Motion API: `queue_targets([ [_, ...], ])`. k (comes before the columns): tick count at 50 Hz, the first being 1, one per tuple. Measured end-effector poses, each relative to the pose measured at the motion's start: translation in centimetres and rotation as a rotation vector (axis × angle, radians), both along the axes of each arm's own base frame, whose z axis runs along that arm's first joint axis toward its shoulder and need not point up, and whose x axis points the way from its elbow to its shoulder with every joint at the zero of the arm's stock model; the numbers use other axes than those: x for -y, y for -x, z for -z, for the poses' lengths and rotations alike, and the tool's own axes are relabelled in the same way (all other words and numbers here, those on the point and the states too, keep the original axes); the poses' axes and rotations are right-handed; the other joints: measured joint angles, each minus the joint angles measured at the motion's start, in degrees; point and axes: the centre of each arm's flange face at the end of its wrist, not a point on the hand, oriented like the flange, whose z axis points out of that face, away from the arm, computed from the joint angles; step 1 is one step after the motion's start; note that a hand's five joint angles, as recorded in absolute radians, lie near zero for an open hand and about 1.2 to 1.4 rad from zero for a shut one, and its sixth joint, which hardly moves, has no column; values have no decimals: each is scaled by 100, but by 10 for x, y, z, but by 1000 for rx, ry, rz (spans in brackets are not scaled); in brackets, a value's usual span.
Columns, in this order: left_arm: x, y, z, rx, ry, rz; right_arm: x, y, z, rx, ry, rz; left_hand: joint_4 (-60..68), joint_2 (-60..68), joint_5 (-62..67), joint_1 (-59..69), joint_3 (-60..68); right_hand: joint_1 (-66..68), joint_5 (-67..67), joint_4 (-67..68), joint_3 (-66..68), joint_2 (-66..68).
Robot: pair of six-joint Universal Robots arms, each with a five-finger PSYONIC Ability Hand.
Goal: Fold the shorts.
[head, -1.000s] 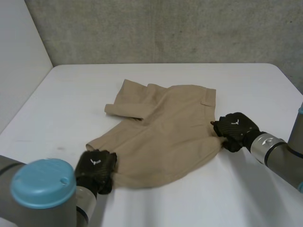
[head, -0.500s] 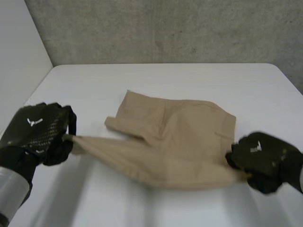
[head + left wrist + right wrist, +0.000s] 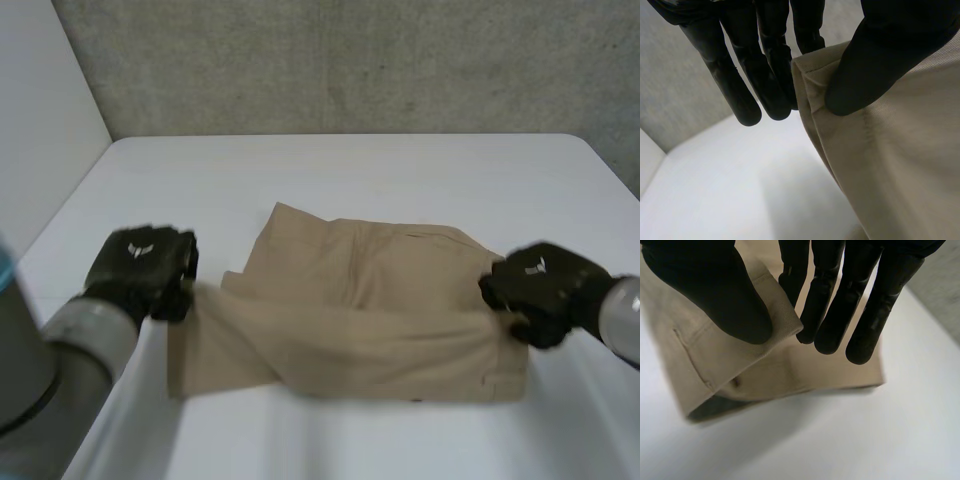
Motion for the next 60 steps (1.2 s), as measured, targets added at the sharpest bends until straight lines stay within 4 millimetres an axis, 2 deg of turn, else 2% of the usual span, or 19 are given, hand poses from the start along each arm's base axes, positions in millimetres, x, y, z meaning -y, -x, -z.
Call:
queue_targets([
  [2,10,4,-1,-6,20,-2,10,-5,-1,15,31,6,0,1,0,0,0,0,2,0,0,0],
  [5,57,25,-25,-31,164,-6,44,-25,-20,60,181,38,1,5,0,0,0,0,14,1,0,11],
  [6,57,25,-25,-31,164,-6,44,-25,-20,60,181,38,1,5,0,0,0,0,14,1,0,11],
  [8,83,37,-53,-48,288,-13,61,-37,-41,95,289,61,2,9,0,0,23,0,14,4,0,17],
  [14,130,55,-144,-118,647,-74,102,-71,-155,345,826,121,2,14,0,0,24,0,16,23,1,19],
  [16,131,55,-152,-130,678,-84,103,-71,-162,363,858,124,3,16,0,0,25,0,14,23,1,19],
  [18,129,50,-218,-249,924,-170,101,-74,-214,506,1100,143,3,16,0,0,25,0,14,23,1,19],
  [20,121,46,-242,-307,1012,-201,99,-73,-225,540,1153,147,3,16,0,0,25,0,14,22,1,19],
  [24,111,43,-256,-355,1065,-220,90,-76,-239,600,1223,143,3,16,0,0,25,0,14,24,1,19],
  [31,99,40,-221,-324,981,-205,84,-87,-205,573,1117,118,3,16,42,0,25,87,15,22,1,19],
  [33,98,38,-172,-264,864,-189,84,-91,-165,514,996,102,3,17,44,0,25,87,15,23,1,19],
  [34,98,38,-172,-264,864,-189,84,-91,-165,514,996,102,3,17,44,0,25,87,15,23,1,19],
  [35,97,37,-144,-233,794,-179,84,-92,-139,478,923,90,3,18,44,0,25,87,14,23,1,19],
  [39,91,33,-84,-173,639,-161,81,-95,-81,401,754,54,3,19,44,0,25,87,15,24,1,19],
  [41,89,32,-74,-163,612,-158,81,-95,-70,388,722,48,3,19,44,0,25,87,15,24,1,19],
  [42,85,30,-46,-135,538,-152,78,-96,-40,352,633,32,3,20,44,0,25,87,15,23,1,19],
  [48,67,25,46,-7,278,-126,64,-92,47,226,346,18,3,22,44,0,27,87,15,24,1,19],
  [54,46,14,78,85,124,-114,46,-83,79,147,171,24,3,22,44,0,27,87,15,24,1,19],
  [60,33,-3,63,123,50,-134,26,-74,70,120,97,26,3,22,44,0,27,87,15,24,1,19],
])
